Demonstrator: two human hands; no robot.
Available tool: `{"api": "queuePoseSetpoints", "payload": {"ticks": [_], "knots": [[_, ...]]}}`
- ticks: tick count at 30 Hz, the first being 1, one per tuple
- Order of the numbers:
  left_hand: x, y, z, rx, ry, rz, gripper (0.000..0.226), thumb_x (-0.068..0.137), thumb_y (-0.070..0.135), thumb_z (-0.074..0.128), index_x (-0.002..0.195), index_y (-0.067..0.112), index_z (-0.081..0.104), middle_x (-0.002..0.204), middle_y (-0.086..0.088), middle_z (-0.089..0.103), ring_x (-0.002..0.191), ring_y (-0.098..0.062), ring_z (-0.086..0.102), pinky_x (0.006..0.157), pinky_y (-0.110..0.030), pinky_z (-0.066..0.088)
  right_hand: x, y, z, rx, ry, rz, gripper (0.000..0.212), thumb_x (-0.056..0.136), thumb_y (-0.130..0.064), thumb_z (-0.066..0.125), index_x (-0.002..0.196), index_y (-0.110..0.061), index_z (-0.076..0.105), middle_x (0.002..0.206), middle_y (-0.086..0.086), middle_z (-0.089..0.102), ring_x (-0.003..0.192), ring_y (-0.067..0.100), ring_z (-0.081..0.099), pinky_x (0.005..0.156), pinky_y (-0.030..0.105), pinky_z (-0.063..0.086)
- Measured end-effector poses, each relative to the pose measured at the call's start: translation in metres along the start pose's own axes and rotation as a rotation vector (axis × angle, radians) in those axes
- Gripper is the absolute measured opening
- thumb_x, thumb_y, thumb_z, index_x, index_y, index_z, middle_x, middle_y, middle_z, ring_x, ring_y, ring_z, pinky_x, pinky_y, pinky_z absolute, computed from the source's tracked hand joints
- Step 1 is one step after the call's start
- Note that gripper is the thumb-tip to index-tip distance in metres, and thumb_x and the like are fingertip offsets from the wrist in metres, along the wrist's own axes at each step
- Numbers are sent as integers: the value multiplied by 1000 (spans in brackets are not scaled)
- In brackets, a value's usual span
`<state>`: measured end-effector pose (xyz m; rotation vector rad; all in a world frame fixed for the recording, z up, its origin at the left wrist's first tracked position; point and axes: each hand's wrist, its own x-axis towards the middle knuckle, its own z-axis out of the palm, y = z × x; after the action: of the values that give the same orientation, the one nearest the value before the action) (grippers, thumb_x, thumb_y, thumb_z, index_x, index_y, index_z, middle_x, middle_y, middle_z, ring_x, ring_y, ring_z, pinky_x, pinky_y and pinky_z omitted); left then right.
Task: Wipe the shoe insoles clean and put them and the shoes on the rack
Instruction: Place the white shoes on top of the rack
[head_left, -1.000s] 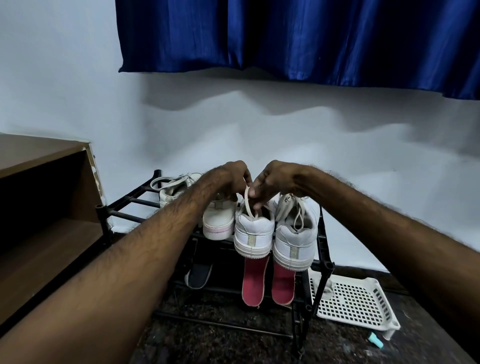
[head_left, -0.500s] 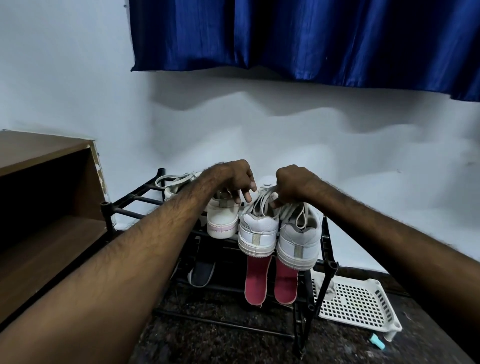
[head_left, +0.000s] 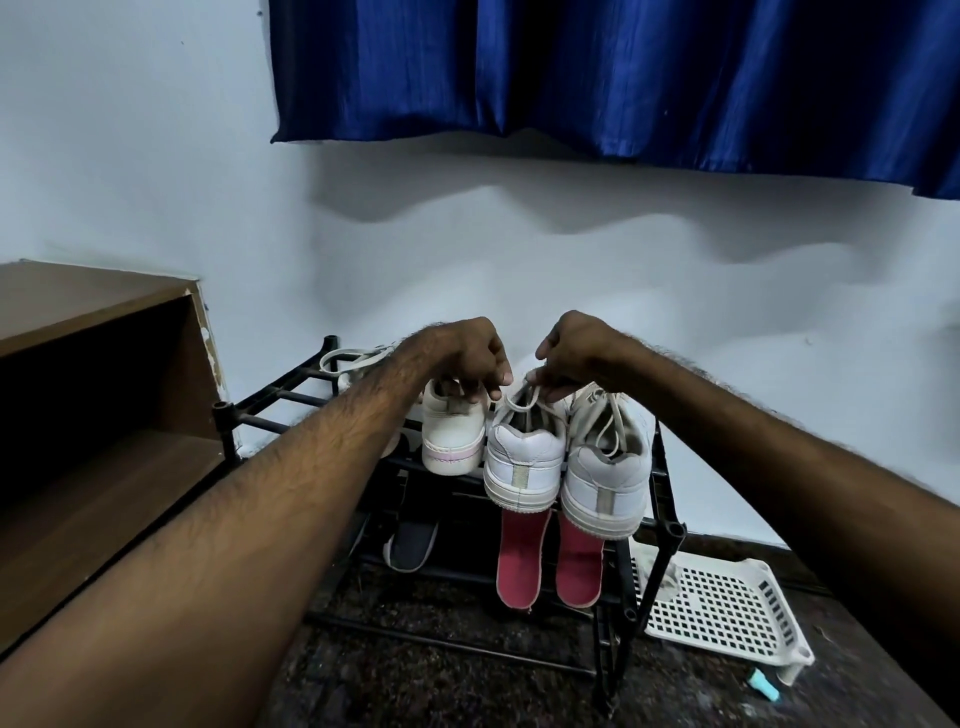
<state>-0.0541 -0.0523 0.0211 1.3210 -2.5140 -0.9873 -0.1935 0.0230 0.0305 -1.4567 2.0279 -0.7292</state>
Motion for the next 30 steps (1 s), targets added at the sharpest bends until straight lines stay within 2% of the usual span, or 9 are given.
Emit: {"api": "queuePoseSetpoints", "payload": {"ticks": [4, 8, 11, 13, 15, 18, 20, 24, 30], "knots": [[-1, -12, -18, -36, 231, 42, 10, 92, 5, 59, 95, 6, 69, 73, -6, 71, 43, -13, 57, 38, -17, 38, -6, 2, 8, 98, -155, 31, 10, 91, 6, 59, 84, 0, 56, 74, 14, 68, 62, 22, 68, 77, 34, 58], [-7, -58, -49, -78, 613, 4, 9, 86, 14, 64, 82, 16, 72, 78, -3, 75, 65, -20, 69, 67, -33, 60, -16, -15, 3, -310, -248, -42, 23, 89, -4, 64, 111, 3, 64, 104, 18, 69, 86, 27, 71, 81, 37, 60], [-21, -93, -63, 46, 819, -191, 15, 86, 29, 64, 95, 23, 73, 105, -5, 73, 101, -29, 66, 91, -38, 53, -30, -36, 5, -853, 20, -200, 10, 86, -5, 62, 95, -3, 67, 100, 14, 68, 84, 28, 68, 66, 28, 54], [-29, -115, -67, 138, 769, -304, 25, 87, 38, 64, 106, 24, 72, 114, -8, 69, 108, -32, 63, 92, -38, 51, -34, -52, 14, -1059, 326, -343, 16, 88, -9, 61, 103, -4, 65, 105, 14, 64, 98, 32, 66, 66, 30, 43], [-35, -134, -68, 177, 653, -328, 34, 88, 47, 64, 108, 21, 74, 110, -11, 71, 103, -32, 64, 85, -37, 52, -22, -64, 27, -984, 432, -427, 21, 91, -15, 64, 109, -5, 65, 112, 15, 64, 104, 34, 64, 69, 31, 41], [-41, -140, -69, 139, 520, -252, 40, 86, 53, 65, 93, 15, 76, 86, -9, 69, 81, -25, 63, 67, -32, 51, 12, -76, 49, -652, 184, -475, 25, 90, -24, 66, 110, -11, 72, 112, 12, 69, 106, 28, 63, 82, 29, 47], [-40, -139, -69, 129, 424, -193, 37, 85, 54, 67, 87, 18, 75, 85, -7, 69, 76, -21, 61, 69, -30, 52, 35, -82, 66, -543, 23, -462, 30, 92, -25, 63, 117, -10, 70, 119, 8, 69, 113, 23, 61, 91, 26, 44], [-34, -138, -63, 213, 382, -173, 31, 80, 46, 76, 94, 19, 76, 91, -8, 71, 82, -25, 66, 58, -27, 53, 80, -81, 96, -571, -2, -357, 41, 92, -18, 57, 131, -7, 58, 132, 11, 61, 122, 27, 55, 99, 29, 45], [-35, -119, -67, 417, 587, -144, 24, 80, 33, 79, 92, 14, 74, 86, -8, 69, 64, -23, 59, 71, -34, 56, 96, -70, 126, -548, 75, -286, 40, 77, -13, 73, 117, -14, 66, 116, 7, 65, 109, 28, 61, 94, 39, 48]]}}
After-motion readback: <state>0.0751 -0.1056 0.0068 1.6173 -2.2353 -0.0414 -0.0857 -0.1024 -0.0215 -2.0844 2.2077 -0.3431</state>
